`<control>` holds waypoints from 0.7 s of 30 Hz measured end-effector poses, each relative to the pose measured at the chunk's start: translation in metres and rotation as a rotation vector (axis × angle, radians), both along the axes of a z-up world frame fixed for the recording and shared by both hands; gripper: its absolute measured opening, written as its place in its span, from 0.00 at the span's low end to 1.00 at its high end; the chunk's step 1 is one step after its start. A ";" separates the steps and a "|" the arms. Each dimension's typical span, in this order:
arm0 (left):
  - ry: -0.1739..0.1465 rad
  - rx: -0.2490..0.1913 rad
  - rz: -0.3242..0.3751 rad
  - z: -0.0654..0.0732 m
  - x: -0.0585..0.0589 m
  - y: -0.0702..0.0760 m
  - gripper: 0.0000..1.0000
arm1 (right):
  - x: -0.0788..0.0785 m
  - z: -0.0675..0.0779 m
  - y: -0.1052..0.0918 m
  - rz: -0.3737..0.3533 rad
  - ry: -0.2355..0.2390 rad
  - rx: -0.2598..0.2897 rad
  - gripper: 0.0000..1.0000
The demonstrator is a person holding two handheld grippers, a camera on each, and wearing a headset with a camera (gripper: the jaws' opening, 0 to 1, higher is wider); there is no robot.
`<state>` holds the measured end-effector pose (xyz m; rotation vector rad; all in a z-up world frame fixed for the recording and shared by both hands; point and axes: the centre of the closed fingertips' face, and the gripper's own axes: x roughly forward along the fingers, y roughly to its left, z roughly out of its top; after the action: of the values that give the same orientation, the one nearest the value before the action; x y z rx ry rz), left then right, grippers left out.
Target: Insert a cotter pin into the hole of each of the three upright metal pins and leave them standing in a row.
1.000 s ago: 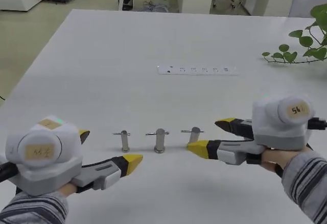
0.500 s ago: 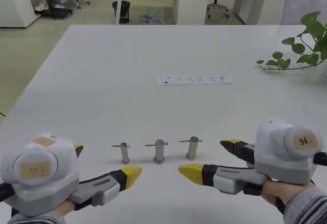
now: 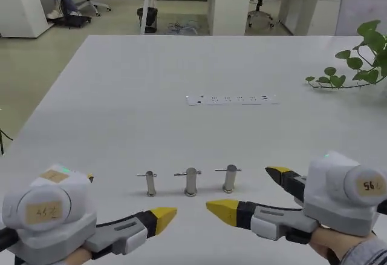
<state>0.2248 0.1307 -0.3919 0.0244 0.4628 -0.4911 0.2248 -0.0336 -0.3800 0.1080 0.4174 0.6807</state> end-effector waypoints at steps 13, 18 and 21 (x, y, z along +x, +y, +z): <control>0.006 0.019 -0.006 -0.002 -0.004 -0.001 0.98 | -0.014 -0.011 -0.001 -0.019 0.027 -0.001 0.96; 0.014 0.023 -0.005 -0.004 -0.005 0.001 0.97 | -0.016 -0.013 -0.002 -0.021 0.027 -0.013 0.95; 0.018 0.022 -0.001 -0.004 -0.005 0.001 0.96 | -0.016 -0.013 -0.003 -0.024 0.024 -0.012 0.94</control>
<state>0.2199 0.1322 -0.3960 0.0412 0.4857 -0.4873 0.2090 -0.0363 -0.3926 0.1096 0.4427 0.6537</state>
